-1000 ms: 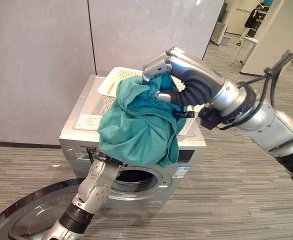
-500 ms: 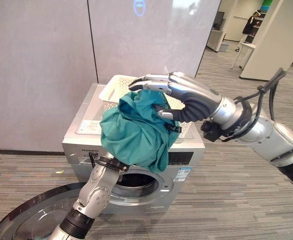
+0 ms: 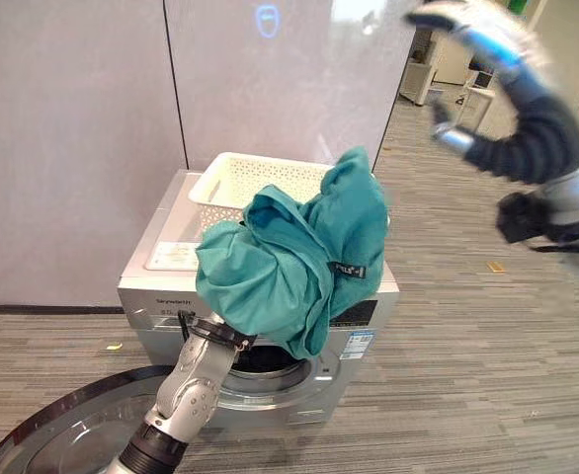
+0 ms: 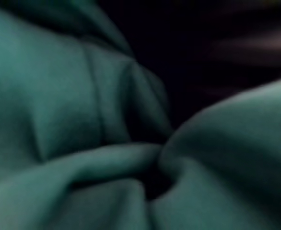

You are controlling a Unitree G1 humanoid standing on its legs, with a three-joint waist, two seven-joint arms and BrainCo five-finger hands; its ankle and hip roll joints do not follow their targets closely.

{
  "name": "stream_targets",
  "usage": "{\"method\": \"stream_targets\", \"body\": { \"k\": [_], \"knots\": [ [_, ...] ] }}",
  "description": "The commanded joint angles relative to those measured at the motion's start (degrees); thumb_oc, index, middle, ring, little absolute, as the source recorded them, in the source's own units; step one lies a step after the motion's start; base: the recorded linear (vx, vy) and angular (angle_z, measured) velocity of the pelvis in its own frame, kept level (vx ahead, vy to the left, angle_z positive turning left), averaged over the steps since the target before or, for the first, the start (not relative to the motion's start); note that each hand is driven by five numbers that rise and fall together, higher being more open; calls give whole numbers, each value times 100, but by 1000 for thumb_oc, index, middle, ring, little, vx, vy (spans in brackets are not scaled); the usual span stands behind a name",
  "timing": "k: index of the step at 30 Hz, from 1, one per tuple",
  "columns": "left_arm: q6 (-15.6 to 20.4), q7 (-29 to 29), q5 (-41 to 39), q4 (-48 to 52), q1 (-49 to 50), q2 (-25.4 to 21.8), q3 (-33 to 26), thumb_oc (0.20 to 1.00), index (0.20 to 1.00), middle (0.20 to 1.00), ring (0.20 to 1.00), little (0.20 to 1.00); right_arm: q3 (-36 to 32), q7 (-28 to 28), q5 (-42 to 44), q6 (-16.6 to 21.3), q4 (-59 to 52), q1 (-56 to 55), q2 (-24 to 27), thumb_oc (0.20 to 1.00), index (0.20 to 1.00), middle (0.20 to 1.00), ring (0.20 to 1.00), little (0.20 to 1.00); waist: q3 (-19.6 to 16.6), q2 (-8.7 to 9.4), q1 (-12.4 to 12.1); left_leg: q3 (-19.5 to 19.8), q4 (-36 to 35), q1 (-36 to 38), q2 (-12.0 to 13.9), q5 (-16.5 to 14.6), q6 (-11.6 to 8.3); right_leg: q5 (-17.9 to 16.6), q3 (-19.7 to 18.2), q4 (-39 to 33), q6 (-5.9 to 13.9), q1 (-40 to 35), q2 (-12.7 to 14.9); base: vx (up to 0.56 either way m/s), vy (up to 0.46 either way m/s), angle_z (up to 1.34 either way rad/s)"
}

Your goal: Grab the laundry basket,head to the washer,open it,put in the laundry and shut it.

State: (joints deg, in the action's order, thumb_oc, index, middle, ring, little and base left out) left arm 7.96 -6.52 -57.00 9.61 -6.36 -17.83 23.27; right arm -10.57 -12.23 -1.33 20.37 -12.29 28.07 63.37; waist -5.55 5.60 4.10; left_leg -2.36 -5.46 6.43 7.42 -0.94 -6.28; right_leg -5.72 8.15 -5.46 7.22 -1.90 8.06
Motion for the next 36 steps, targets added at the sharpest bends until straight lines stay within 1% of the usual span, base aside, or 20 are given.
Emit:
{"method": "stream_targets", "body": {
  "k": [1,5,7,9,10,11,12,13,14,15,16,17,19,21,23,26,29,31,32,36],
  "knots": [
    [40,-414,-307,59,-351,21,378,322,322,322,322,322,-482,-876,-99,-111,552,146,572,1000,1000,1000,1000,1000,-233,-141,80,115,46,-337,41,11,232,211,89,46,285,-140,329,0,0,0],
    [-22,-523,-351,92,-258,-23,443,282,282,282,282,282,-1012,-1212,-257,-211,968,-274,896,1000,1000,1000,1000,1000,-226,-146,103,100,46,-337,52,2,228,214,75,46,288,-124,323,1,-3,-2],
    [-147,-682,-436,67,-98,-83,442,222,222,222,222,222,-1629,-1758,-641,-501,1448,-780,1172,1000,1000,1000,1000,1000,-175,-177,175,65,46,-368,49,49,227,163,55,46,289,-78,329,-19,-3,-1],
    [-163,-721,-445,71,-39,-118,429,200,200,200,200,200,-1790,-1794,-706,-553,1563,-987,1213,1000,1000,1000,1000,1000,-161,-182,175,55,46,-369,47,47,228,163,48,46,291,-70,328,0,0,0],
    [-220,-809,-516,95,278,-221,303,200,200,200,200,200,-2433,-2024,-886,-774,1934,-1697,1300,1000,1000,1000,1000,1000,-128,-227,208,37,46,-353,46,-13,226,210,26,46,306,-75,317,-43,-3,-3],
    [-333,-906,-697,212,571,-282,129,200,200,200,200,200,-2685,-2150,-937,-921,2220,-2002,1242,1000,1000,1000,1000,1000,-44,-274,258,12,46,-393,31,56,234,149,19,46,298,-26,327,28,-3,-4],
    [-356,-905,-713,252,595,-319,171,200,200,200,200,200,-2835,-2154,-920,-900,2202,-2182,1218,1000,1000,1000,1000,1000,-70,-259,216,24,46,-368,43,-7,228,203,22,46,308,-54,317,-16,-3,-4],
    [-450,-1130,-820,498,1022,-583,-43,200,200,200,200,200,-3287,-2083,-915,-990,2632,-2828,1114,1000,1000,1000,1000,1000,9,-299,235,-11,46,-379,38,-1,240,185,-11,46,318,-7,328,24,1,-8],
    [-453,-1128,-822,508,1025,-592,-25,200,200,200,200,200,-3342,-2079,-908,-982,2626,-2889,1106,1000,1000,1000,1000,1000,7,-293,214,-13,46,-373,39,-4,239,188,-13,46,318,-11,327,-67,6,-16],
    [-514,-1258,-905,575,1280,-716,-181,200,200,200,200,200,-3457,-2017,-836,-1056,3025,-3198,957,1000,1000,1000,1000,1000,96,-323,215,-53,46,-402,25,62,251,111,-27,46,315,52,342,-13,5,-15],
    [-527,-1263,-918,604,1311,-748,-163,200,200,200,200,200,-3509,-2013,-807,-1016,3054,-3279,956,1000,1000,1000,1000,1000,65,-314,180,-58,46,-371,33,-3,247,163,-41,46,327,29,336,-89,5,-11],
    [-517,-1400,-1051,659,1686,-955,-351,200,200,200,200,200,-3542,-1998,-668,-1020,3613,-3581,783,1000,1000,1000,1000,1000,187,-349,164,-111,46,-399,27,96,250,63,-63,46,319,98,346,15,4,-4],
    [-592,-1488,-1158,665,1850,-1129,-321,200,200,200,200,200,-3411,-1948,-221,-940,4193,-3523,474,1000,1000,1000,1000,1000,218,-412,63,-121,46,-392,39,23,242,129,-62,46,338,99,346,9,0,-4],
    [-689,-1589,-1274,595,2025,-1294,-281,200,200,200,200,200,-3222,-1801,491,-732,4991,-3368,144,1000,1000,1000,1000,1000,281,-430,39,-115,46,-414,32,28,233,131,-42,46,341,106,351,-9,-4,-6],
    [-751,-1648,-1276,408,2140,-1376,-271,200,200,200,200,200,-3021,-1602,857,-630,5477,-3319,-115,1000,1000,1000,1000,1000,348,-451,31,-94,46,-437,23,37,228,143,-11,46,346,110,351,0,0,0],
    [-790,-1674,-1302,215,2244,-1437,-94,200,200,200,200,200,-2586,-1301,1513,-500,6132,-3143,-811,1000,1000,1000,1000,1000,529,-512,-24,-40,46,-519,9,83,223,156,42,46,332,141,347,-33,-5,8],
    [-821,-1659,-1300,95,2330,-1453,26,200,200,200,200,200,-2115,-1175,1678,-507,6535,-2960,-1280,1000,1000,1000,1000,1000,653,-525,-48,11,46,-586,4,127,210,146,115,46,320,168,350,-37,-17,7],
    [-853,-1629,-1274,-39,2333,-1428,170,200,200,200,200,200,-1660,-943,1909,-532,6763,-2857,-1836,1000,1000,1000,1000,1000,820,-559,-79,43,46,-702,-14,186,199,134,140,46,303,252,347,-66,-19,4],
    [-850,-1635,-1272,-50,2334,-1432,154,200,200,200,200,200,-1637,-936,1923,-522,6780,-2836,-1842,1000,1000,1000,1000,1000,815,-547,-61,49,46,-713,-15,191,198,133,145,46,302,259,348,-60,-17,16],
    [-777,-1575,-1152,-242,2353,-1389,229,200,200,200,200,200,-1079,-586,1947,-602,7023,-2940,-2454,1000,1000,1000,1000,1000,1081,-572,-77,98,59,-868,-24,267,196,128,196,72,255,370,335,-48,-22,13]
  ]
}}
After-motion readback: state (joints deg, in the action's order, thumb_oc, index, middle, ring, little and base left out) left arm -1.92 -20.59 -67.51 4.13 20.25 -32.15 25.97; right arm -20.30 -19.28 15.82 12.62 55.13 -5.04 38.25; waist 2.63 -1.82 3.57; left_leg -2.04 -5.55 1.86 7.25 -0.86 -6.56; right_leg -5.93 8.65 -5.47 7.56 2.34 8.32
